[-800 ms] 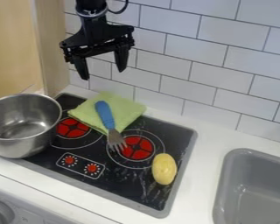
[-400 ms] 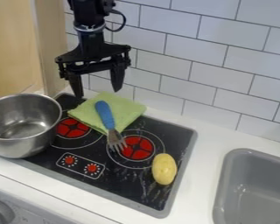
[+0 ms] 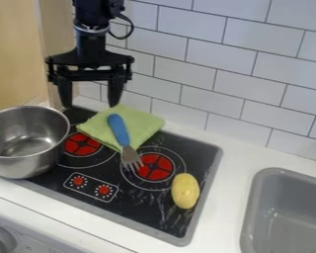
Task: Move the silver pot to the right side of the stove
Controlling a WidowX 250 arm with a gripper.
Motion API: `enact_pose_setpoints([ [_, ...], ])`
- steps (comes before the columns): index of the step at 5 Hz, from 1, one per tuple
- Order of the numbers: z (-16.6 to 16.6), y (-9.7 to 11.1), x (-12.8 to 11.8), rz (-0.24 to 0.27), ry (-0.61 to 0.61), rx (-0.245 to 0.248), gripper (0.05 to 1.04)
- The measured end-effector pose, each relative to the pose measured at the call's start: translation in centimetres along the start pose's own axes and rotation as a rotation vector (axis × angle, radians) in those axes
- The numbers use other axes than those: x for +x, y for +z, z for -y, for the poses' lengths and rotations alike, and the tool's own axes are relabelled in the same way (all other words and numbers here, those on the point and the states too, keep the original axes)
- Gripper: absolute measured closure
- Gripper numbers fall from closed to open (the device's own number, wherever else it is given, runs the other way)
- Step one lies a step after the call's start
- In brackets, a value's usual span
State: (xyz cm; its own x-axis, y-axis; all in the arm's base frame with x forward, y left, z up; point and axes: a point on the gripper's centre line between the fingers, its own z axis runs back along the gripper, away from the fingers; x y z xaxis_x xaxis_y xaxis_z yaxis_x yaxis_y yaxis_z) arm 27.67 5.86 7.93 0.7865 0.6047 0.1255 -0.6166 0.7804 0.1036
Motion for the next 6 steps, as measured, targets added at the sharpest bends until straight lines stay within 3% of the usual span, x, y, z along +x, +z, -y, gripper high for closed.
enact_pose_setpoints([
  [2, -2.9, -1.1, 0.7, 0.025, 0.047, 0.027, 0.085],
  [3, -3.8, -2.1, 1.1, -0.014, 0.1, -0.033, 0.085],
  [6, -2.6, -4.8, -0.3, -0.075, 0.094, -0.07, 0.085],
])
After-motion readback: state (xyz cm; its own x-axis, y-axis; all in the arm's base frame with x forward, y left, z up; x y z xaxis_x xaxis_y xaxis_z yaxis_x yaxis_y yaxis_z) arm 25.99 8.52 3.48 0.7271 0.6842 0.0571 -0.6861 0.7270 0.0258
